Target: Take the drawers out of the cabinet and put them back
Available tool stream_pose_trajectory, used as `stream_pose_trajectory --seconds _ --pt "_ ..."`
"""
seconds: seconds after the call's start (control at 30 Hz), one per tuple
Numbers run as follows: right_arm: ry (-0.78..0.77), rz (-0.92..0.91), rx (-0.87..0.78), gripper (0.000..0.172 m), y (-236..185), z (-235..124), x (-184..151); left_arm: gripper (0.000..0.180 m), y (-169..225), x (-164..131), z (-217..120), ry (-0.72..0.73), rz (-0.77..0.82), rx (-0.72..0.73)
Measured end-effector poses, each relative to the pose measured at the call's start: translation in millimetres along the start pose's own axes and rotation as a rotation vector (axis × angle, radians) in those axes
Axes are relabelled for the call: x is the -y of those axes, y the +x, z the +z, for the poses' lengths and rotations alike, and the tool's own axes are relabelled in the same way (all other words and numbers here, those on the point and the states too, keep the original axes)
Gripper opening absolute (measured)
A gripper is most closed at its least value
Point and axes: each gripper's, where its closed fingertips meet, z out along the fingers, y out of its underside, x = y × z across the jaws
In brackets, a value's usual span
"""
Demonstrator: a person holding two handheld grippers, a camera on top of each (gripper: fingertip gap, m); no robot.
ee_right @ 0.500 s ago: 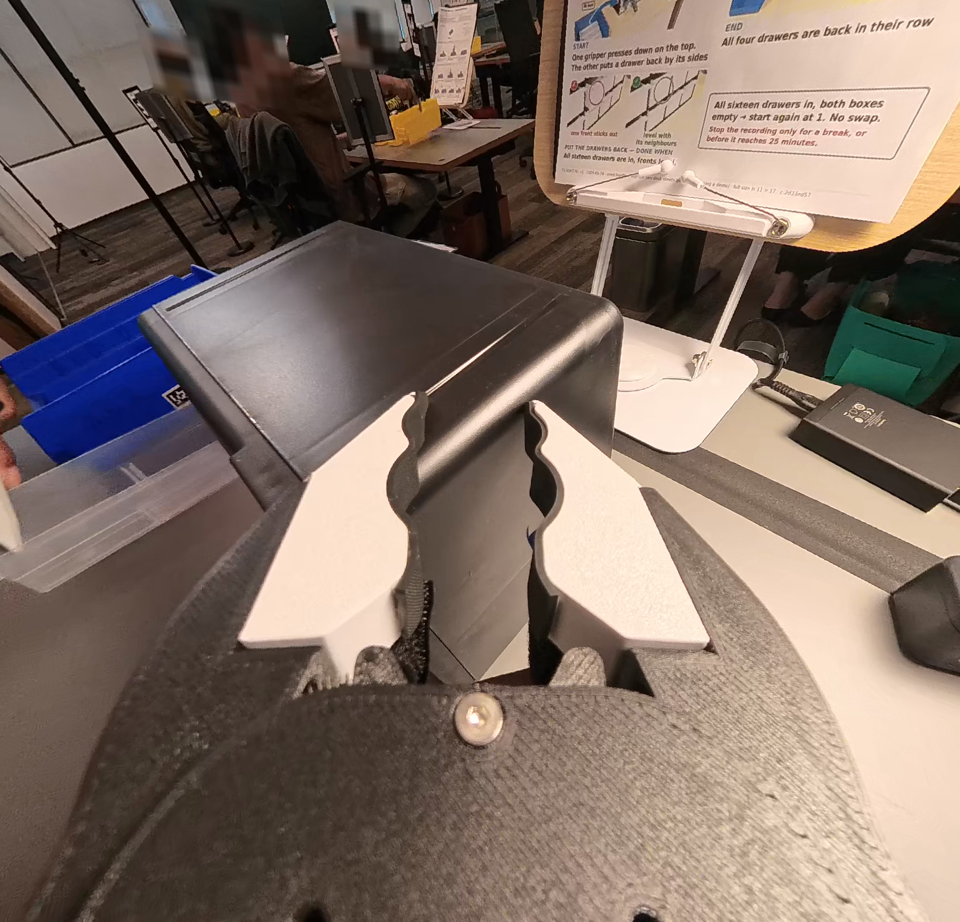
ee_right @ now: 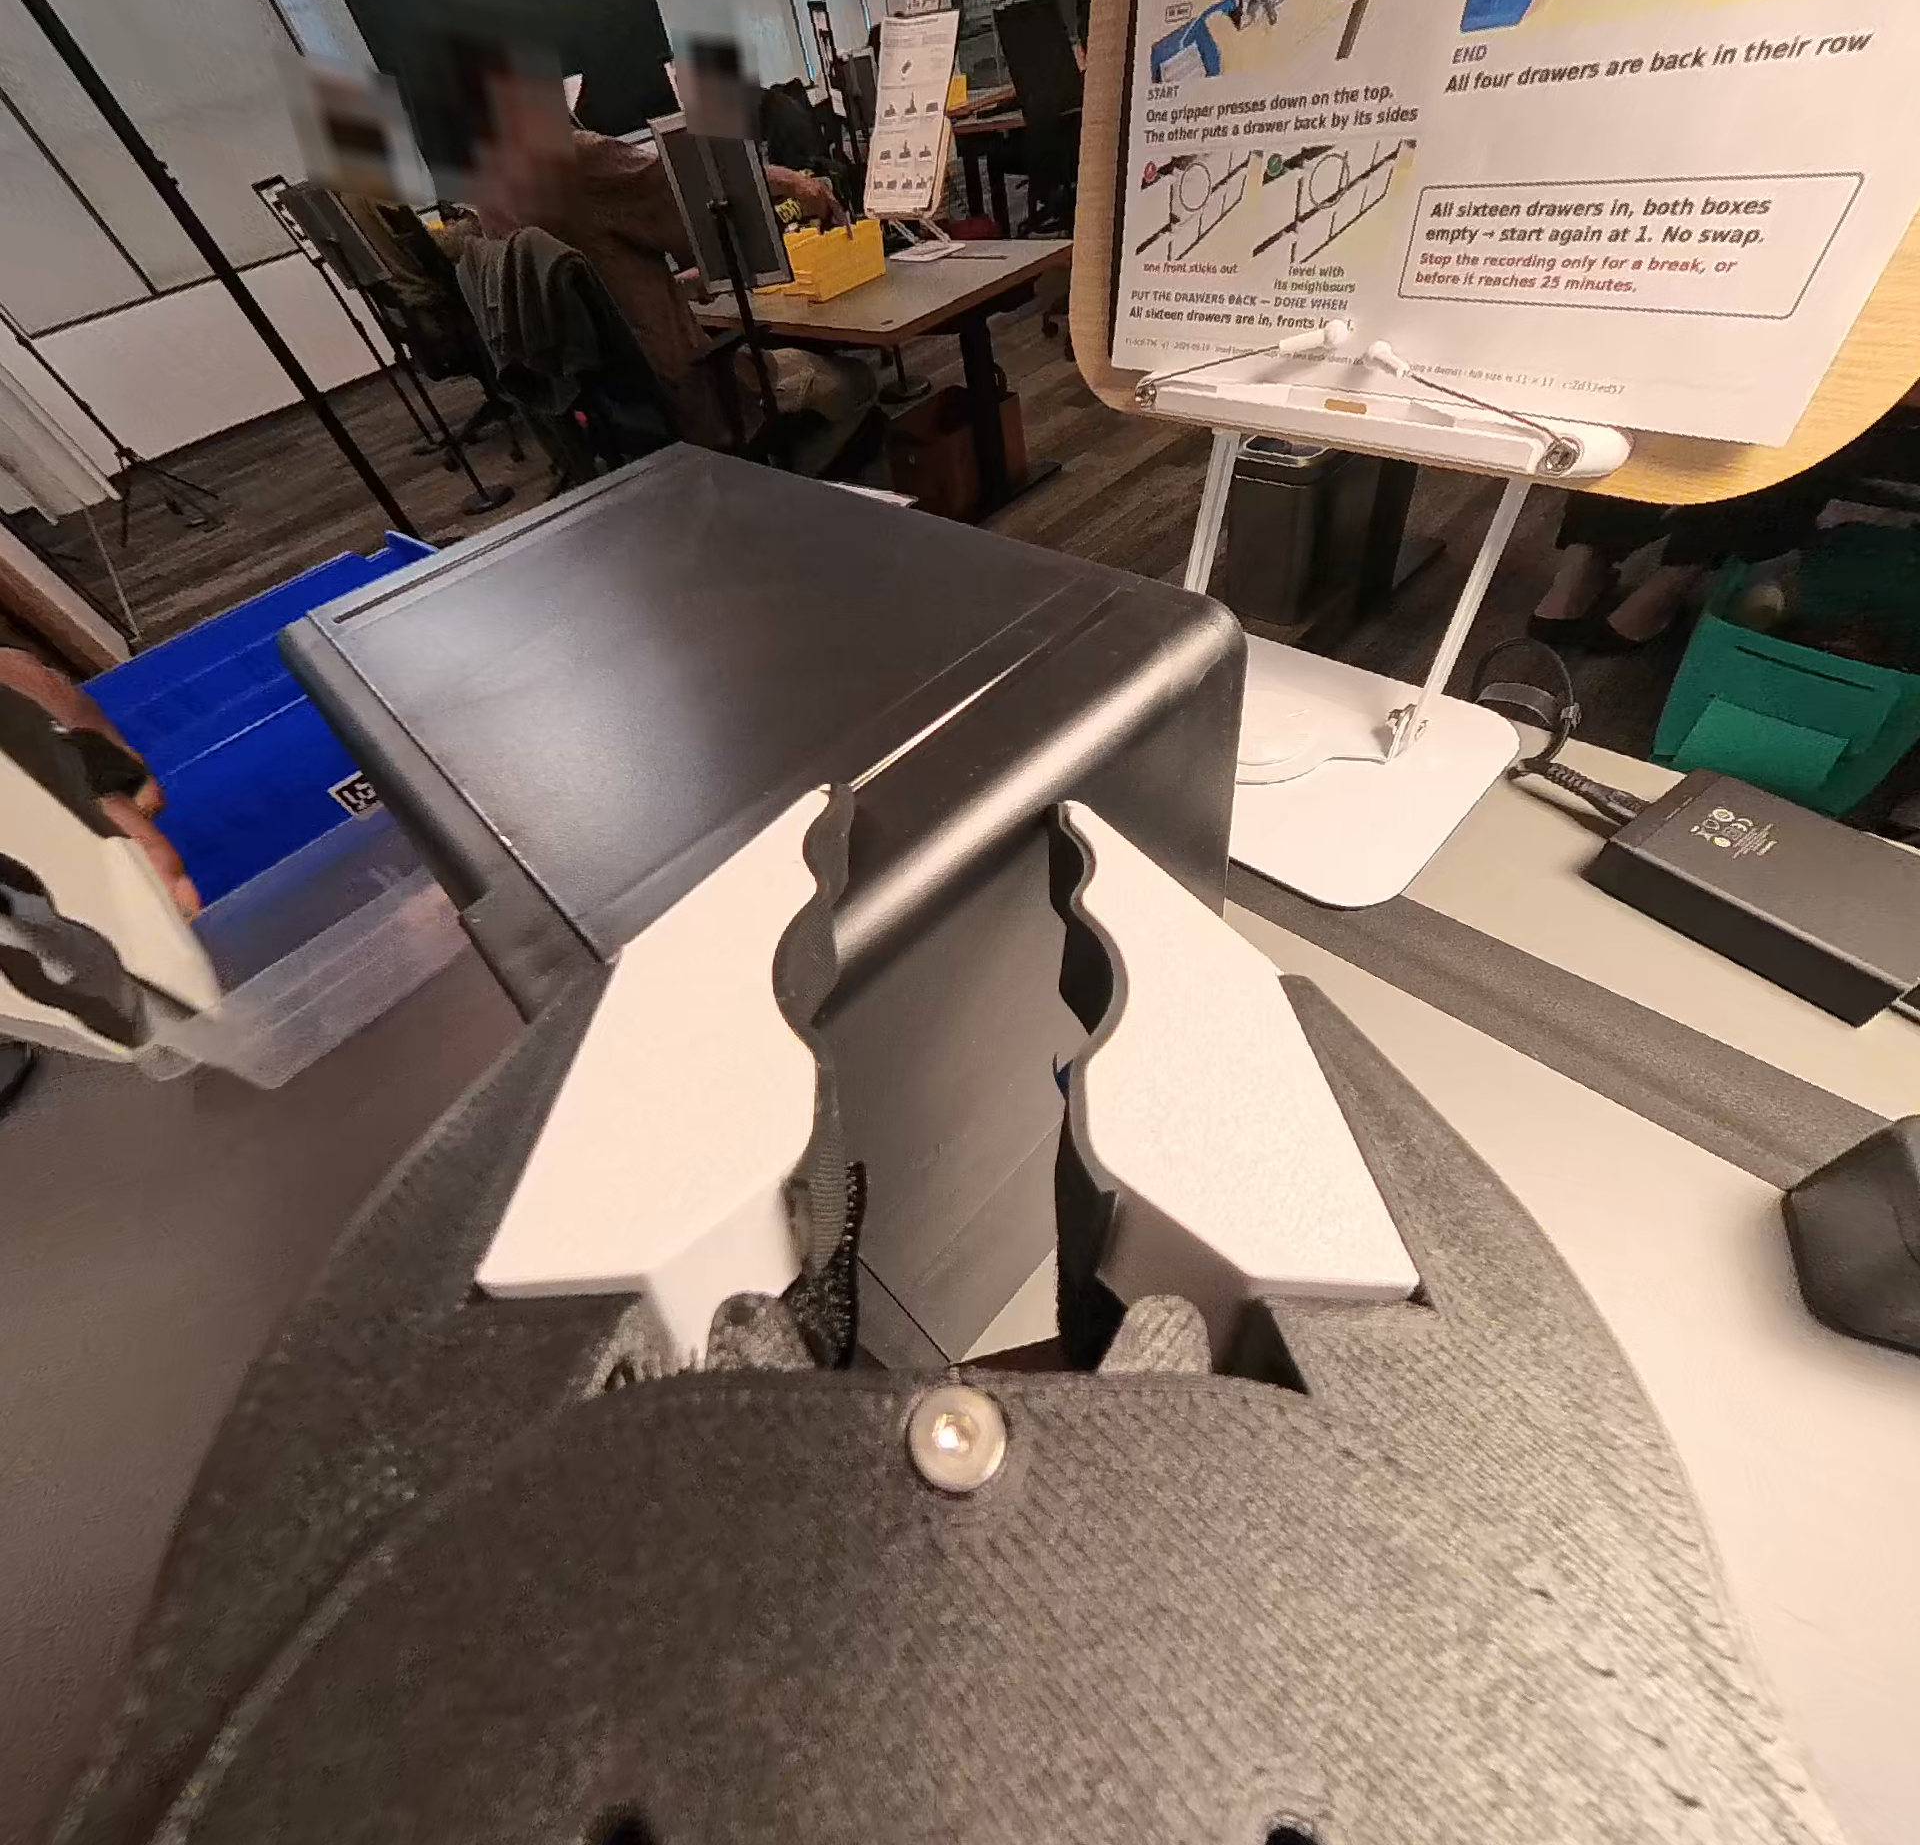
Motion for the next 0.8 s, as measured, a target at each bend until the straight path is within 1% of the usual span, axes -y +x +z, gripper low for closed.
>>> stream_pose_trajectory --seconds 0.1,0.17,0.2,0.23,0.33,0.43,0.5,0.57,0.67,0.8 --pt "0.0 0.0 0.0 0.042 -0.1 -0.1 0.0 0.02 -30.5 -3.9 4.1 0.0 0.036 0.205" --pt "0.001 0.001 0.001 0.042 0.0 -0.1 -0.1 0.027 -53.0 -1.9 -2.4 0.018 0.05 0.371" --pt "0.001 0.0 0.002 0.042 0.0 -0.1 -0.1 0.032 -60.9 -1.9 -6.8 0.018 0.057 0.438" --pt "0.0 0.0 0.002 0.042 -0.1 -0.2 -0.1 0.035 -63.4 -1.2 -10.0 0.026 0.062 0.476" --pt "0.001 0.001 0.004 0.042 0.1 -0.2 -0.1 0.041 -55.3 0.3 -13.9 0.053 0.076 0.509" --pt "0.0 0.001 0.005 0.042 0.0 -0.2 -0.1 0.04 -48.4 3.0 -21.6 0.093 0.088 0.563" --pt "0.0 0.0 0.002 0.042 0.1 -0.2 0.1 0.031 -37.8 5.9 -20.3 0.13 0.089 0.527" --pt "0.0 -0.002 0.001 0.042 0.0 -0.2 0.1 0.025 -29.4 3.2 -10.1 0.118 0.089 0.459" --pt "0.0 -0.003 -0.002 0.041 -0.3 -0.4 0.0 0.019 -49.8 -5.8 1.3 0.048 0.069 0.497" --pt "-0.002 -0.008 -0.008 0.042 -0.7 -0.6 -0.1 0.02 -85.8 -3.5 7.3 0.084 -0.031 0.574"
